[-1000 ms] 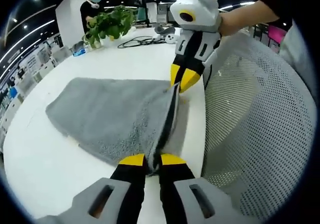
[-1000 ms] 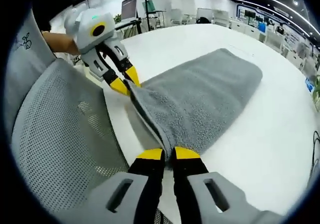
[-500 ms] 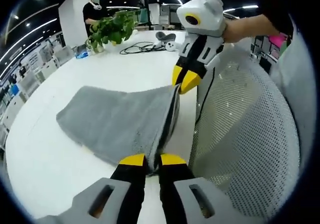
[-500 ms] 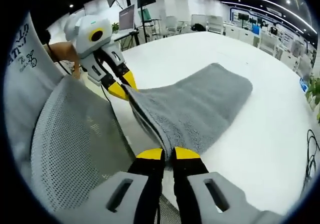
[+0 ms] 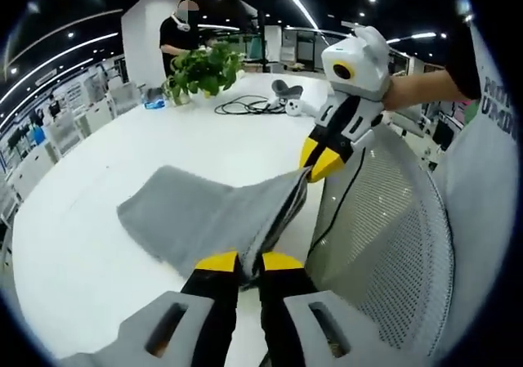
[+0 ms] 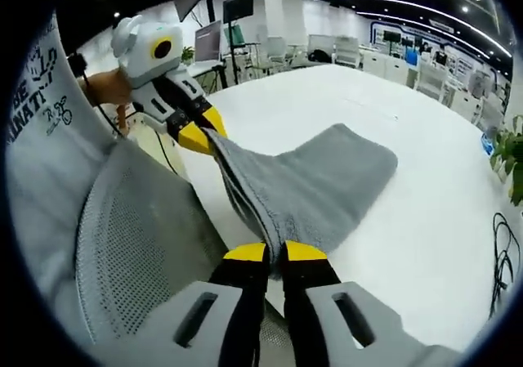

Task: Fold the towel on the table until its edges align and the towel forms a compact rectangular stack.

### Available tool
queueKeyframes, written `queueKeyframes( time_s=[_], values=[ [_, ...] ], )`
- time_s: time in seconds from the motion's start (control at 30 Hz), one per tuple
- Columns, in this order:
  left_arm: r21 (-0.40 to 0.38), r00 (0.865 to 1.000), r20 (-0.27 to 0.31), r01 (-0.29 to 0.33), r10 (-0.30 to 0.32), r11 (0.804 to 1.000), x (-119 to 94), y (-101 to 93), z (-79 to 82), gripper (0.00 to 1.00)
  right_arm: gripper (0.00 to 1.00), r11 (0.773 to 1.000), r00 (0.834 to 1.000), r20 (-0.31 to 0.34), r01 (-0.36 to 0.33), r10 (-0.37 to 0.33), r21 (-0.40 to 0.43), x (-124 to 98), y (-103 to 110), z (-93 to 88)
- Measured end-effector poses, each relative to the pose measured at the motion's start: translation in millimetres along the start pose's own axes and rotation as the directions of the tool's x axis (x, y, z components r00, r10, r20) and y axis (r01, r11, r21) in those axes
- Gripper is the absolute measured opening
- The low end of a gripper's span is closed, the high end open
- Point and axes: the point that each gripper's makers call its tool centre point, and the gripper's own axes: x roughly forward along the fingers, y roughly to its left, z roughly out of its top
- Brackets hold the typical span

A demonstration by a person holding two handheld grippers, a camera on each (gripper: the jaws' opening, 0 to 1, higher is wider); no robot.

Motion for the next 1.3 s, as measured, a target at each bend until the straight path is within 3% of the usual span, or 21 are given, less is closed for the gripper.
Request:
queueKeyframes(
  time_s=[0.27, 0.47, 0.57, 0.83, 1.3],
  values=[
    [-0.020, 0.999, 0.035, -0.038, 0.039, 0.999, -16, 3.0, 13.4, 0.08, 0.03, 0.999, 0.998, 0.070, -0.009, 0.006, 0.044, -15, 4, 23.2],
    [-0.079, 0.994, 0.085, -0.067, 0.073, 0.995, -26, 9.0, 23.3, 0.08, 0.03, 1.000, 0.992, 0.129, 0.012, -0.014, 0.011, -28, 5, 46.3],
    [-0.050, 0.992, 0.078, -0.097, 0.101, 0.994, -27, 14.2, 25.9, 0.08, 0.02, 1.000, 0.989, 0.146, 0.014, -0.015, 0.008, -30, 4, 55.3],
    [-0.060, 0.989, 0.087, -0.113, 0.118, 0.992, -21, 30.2, 28.9, 0.08, 0.02, 1.000, 0.987, 0.155, 0.030, -0.030, 0.000, -22, -13, 65.8],
    [0.010, 0.988, 0.072, -0.139, 0.138, 0.990, -8, 72.5, 43.8, 0.08, 0.02, 0.999, 0.983, 0.179, 0.040, -0.040, 0.007, -7, -51, 95.5]
  ],
)
